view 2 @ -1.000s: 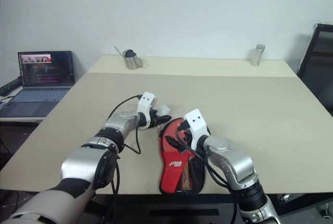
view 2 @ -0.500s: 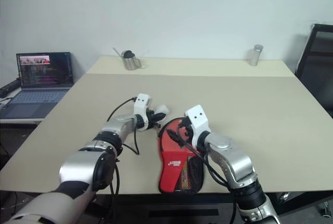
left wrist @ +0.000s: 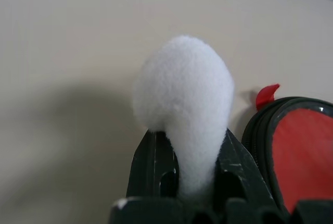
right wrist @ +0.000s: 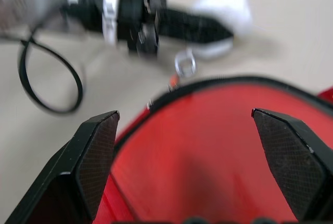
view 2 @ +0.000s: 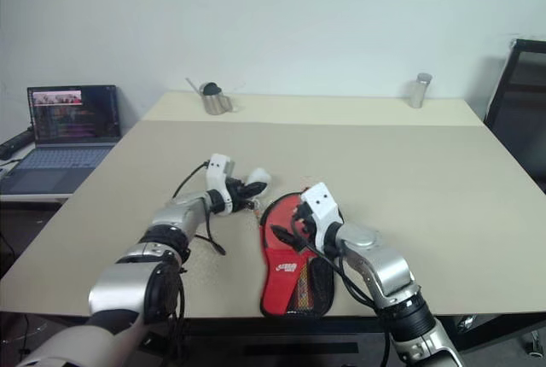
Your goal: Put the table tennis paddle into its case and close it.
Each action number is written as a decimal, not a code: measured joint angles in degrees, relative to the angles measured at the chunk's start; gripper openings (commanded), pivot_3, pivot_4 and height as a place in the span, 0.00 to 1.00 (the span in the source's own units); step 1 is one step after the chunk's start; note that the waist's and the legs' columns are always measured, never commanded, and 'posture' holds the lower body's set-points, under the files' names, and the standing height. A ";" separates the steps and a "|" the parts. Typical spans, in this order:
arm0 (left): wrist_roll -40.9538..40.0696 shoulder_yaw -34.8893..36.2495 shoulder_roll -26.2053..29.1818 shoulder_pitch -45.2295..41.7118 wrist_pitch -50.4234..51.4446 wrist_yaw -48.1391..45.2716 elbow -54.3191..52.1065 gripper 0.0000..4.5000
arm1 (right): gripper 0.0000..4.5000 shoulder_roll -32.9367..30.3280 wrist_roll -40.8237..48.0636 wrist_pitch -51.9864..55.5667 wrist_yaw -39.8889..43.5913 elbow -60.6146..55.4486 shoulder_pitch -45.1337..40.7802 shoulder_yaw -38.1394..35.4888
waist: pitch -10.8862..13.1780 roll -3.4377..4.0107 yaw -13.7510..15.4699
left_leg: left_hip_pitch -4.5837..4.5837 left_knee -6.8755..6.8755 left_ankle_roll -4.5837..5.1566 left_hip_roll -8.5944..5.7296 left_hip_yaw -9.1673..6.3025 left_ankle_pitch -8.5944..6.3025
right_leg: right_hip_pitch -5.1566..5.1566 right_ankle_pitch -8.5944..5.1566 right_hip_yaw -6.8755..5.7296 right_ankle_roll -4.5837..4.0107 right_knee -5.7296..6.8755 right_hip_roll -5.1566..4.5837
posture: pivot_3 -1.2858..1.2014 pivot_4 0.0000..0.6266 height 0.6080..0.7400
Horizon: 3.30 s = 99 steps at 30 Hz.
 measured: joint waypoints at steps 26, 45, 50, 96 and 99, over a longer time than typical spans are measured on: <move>8.91 -11.48 -0.33 -4.13 -9.61 -1.64 3.24 0.06 | 1.00 0.55 -7.94 -5.65 2.54 7.21 -0.47 3.81 | -0.03 -0.04 0.15 | -0.02 0.32 -0.04 -0.02 -0.06 0.02 | 0.09 0.01 -0.03 0.02 0.11 0.00 | 0.52 0.24 1.00; 18.97 -16.17 -5.36 -8.93 -19.12 10.56 10.81 0.06 | 1.00 -5.28 -7.95 -4.70 5.46 3.31 1.25 3.94 | -0.05 -0.06 0.39 | -0.06 0.56 -0.03 -0.12 -0.11 0.02 | 0.18 0.08 -0.08 0.16 0.12 -0.01 | 0.52 0.24 1.00; 22.93 -18.71 -5.70 -9.37 -21.80 13.32 11.71 0.06 | 1.00 -6.24 -7.97 -4.30 5.66 2.27 1.80 3.92 | -0.06 -0.07 0.41 | -0.05 0.60 -0.03 -0.15 -0.09 0.02 | 0.21 0.11 -0.08 0.20 0.11 -0.01 | 0.52 0.24 1.00; 52.47 -41.91 -10.15 -17.18 -38.27 41.07 14.76 0.06 | 1.00 -5.31 -9.00 0.99 0.62 -6.31 7.50 4.49 | -0.07 -0.09 0.42 | -0.08 0.59 -0.01 -0.39 -0.10 0.01 | 0.22 0.05 -0.09 0.34 0.10 -0.10 | 0.52 0.24 1.00; 53.10 -42.40 -10.06 -17.65 -38.06 42.78 15.02 0.06 | 1.00 -5.25 -9.06 1.11 0.39 -6.64 7.77 4.49 | -0.07 -0.09 0.42 | -0.09 0.59 -0.02 -0.39 -0.10 0.01 | 0.21 0.05 -0.09 0.34 0.09 -0.10 | 0.52 0.24 1.00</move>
